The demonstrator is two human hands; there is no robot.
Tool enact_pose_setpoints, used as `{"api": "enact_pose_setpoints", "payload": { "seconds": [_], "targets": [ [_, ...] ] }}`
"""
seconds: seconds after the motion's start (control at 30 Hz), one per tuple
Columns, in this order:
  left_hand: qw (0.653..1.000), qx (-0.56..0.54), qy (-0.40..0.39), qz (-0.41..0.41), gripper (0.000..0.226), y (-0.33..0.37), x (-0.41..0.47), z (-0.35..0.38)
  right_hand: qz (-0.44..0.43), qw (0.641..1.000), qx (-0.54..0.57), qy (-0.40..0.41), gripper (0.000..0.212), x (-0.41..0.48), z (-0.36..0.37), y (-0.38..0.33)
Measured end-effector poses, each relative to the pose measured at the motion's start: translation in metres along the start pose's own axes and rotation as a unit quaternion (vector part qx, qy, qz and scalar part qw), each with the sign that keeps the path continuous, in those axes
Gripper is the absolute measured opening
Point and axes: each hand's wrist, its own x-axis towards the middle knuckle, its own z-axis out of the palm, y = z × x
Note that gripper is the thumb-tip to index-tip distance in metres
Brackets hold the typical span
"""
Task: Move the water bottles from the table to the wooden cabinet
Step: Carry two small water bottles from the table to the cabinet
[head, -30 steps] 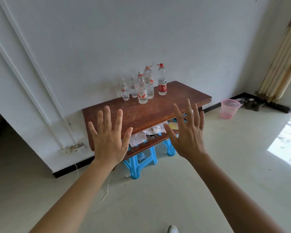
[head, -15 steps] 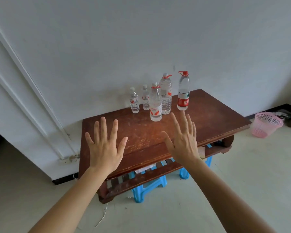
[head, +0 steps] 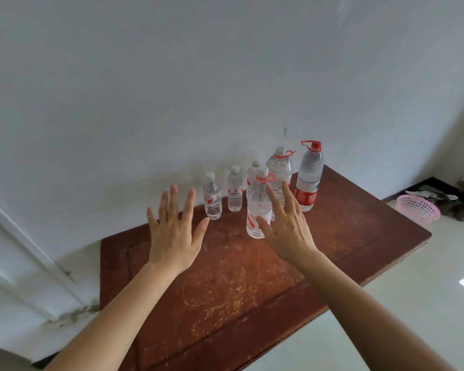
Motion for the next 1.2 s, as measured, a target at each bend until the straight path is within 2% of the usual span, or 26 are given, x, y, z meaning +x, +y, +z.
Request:
{"api": "enact_pose_setpoints", "payload": {
  "seconds": [0.33, 0.43, 0.6, 0.73, 0.8, 0.9, 1.0, 1.1, 1.2],
  "targets": [
    [0.997, -0.028, -0.063, -0.046, 0.073, -0.044, 0.082, 0.078, -0.022, 0.993, 0.095, -0.073, 0.079, 0.081, 0.099, -0.002],
    [0.992, -0.053, -0.087, -0.07, 0.078, -0.044, 0.112, 0.092, -0.003, 0.988, 0.127, -0.09, 0.082, 0.111, 0.113, 0.007],
    [0.987, -0.095, -0.117, -0.053, 0.085, -0.031, 0.185, 0.117, -0.003, 0.984, 0.153, -0.094, 0.084, 0.146, 0.132, 0.023],
    [0.971, -0.165, -0.164, -0.056, 0.077, -0.023, 0.236, 0.159, 0.004, 0.978, 0.184, -0.094, 0.084, 0.16, 0.149, 0.026],
    [0.958, -0.236, -0.147, -0.072, 0.061, -0.022, 0.241, 0.17, 0.024, 0.975, 0.198, -0.099, 0.083, 0.165, 0.156, 0.023],
    [0.955, -0.265, -0.076, -0.104, 0.041, -0.027, 0.237, 0.172, 0.095, 0.965, 0.221, -0.104, 0.089, 0.184, 0.167, 0.017],
    [0.961, -0.254, -0.04, -0.103, 0.037, -0.044, 0.224, 0.163, 0.186, 0.948, 0.221, -0.135, 0.099, 0.212, 0.18, 0.013],
    [0.973, -0.216, -0.025, -0.083, 0.038, -0.065, 0.213, 0.15, 0.218, 0.949, 0.198, -0.112, 0.104, 0.242, 0.2, 0.013],
    [0.973, -0.204, -0.011, -0.108, 0.039, -0.085, 0.201, 0.14, 0.28, 0.938, 0.176, -0.105, 0.121, 0.264, 0.224, 0.02]
  ]
}}
